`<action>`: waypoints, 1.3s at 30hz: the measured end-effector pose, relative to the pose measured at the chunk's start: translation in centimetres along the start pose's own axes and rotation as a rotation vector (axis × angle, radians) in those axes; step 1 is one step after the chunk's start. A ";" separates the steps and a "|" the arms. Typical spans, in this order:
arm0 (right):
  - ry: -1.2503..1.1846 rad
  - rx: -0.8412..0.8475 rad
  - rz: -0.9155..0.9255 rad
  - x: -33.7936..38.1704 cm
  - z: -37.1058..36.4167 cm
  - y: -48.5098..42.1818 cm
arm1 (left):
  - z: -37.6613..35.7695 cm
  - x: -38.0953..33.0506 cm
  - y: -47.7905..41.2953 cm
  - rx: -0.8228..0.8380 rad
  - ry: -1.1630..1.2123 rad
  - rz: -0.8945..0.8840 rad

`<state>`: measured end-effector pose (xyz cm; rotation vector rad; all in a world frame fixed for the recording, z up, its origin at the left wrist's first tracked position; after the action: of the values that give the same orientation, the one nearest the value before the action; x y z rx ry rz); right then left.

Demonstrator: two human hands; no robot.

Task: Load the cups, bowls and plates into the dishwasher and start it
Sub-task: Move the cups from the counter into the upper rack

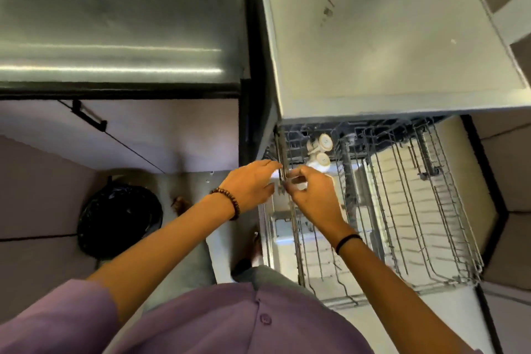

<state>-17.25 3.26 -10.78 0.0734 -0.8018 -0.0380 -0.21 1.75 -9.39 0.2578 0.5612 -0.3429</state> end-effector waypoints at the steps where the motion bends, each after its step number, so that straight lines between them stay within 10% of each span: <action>1: -0.019 0.026 0.036 1.6 -0.1 -0.5 | 1.0 0.5 0.5 -0.057 0.028 0.024; 18: -0.183 0.179 0.526 29.8 -6.1 -17.8 | 24.7 14.4 1.0 -0.779 0.164 0.254; 28: -0.129 0.204 0.466 41.3 -17.4 -28.7 | 35.1 29.6 -2.1 -0.808 0.242 0.347; 39: -0.060 -0.127 0.158 45.2 -24.5 -38.8 | 39.4 39.2 -9.1 -0.632 0.399 0.382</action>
<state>31.57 -36.93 1.48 -0.1119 -0.8613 0.0588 46.01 -29.15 -0.42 -0.1857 0.9630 0.2702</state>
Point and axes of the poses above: each hand's wrist, its own y-axis away from the middle knuckle, its own z-axis out of the back of the hand, x = y × z, the point moved 1 cm from there along -y, towards the middle knuckle, and after that the axes turned 7 degrees about -x, right-handed, at the moved point
